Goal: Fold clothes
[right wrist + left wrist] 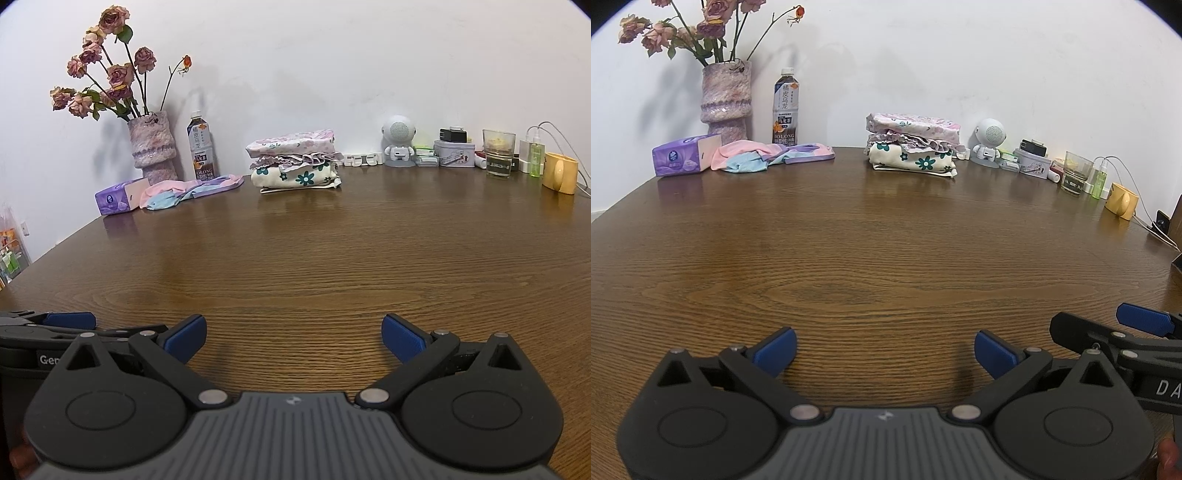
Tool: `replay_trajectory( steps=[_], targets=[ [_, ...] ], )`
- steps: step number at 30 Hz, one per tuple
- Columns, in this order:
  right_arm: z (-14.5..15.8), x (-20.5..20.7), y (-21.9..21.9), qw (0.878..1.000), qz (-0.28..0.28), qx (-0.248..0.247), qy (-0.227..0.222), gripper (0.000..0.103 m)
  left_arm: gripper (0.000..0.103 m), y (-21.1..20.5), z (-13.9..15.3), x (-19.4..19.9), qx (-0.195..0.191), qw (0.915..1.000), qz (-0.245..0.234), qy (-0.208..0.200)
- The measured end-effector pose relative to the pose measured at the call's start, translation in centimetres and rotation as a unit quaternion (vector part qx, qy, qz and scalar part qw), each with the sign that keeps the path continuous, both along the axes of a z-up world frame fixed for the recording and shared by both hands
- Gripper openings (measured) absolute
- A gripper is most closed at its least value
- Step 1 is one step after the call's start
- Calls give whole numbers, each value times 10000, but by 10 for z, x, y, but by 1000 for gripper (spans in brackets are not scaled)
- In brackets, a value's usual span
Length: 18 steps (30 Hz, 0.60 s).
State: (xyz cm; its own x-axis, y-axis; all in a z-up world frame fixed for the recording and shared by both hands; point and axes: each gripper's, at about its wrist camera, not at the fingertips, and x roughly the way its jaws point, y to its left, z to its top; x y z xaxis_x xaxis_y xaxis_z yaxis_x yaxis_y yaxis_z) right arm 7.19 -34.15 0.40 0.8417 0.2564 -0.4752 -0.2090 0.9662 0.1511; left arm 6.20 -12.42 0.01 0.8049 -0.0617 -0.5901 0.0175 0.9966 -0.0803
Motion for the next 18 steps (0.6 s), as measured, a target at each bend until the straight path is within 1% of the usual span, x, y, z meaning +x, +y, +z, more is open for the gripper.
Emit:
replay_trajectory(
  steps=[18],
  targets=[
    [-1,1,0,10000,3,8,10,103,103,0,0,-1,3,10000,-2,5]
  ],
)
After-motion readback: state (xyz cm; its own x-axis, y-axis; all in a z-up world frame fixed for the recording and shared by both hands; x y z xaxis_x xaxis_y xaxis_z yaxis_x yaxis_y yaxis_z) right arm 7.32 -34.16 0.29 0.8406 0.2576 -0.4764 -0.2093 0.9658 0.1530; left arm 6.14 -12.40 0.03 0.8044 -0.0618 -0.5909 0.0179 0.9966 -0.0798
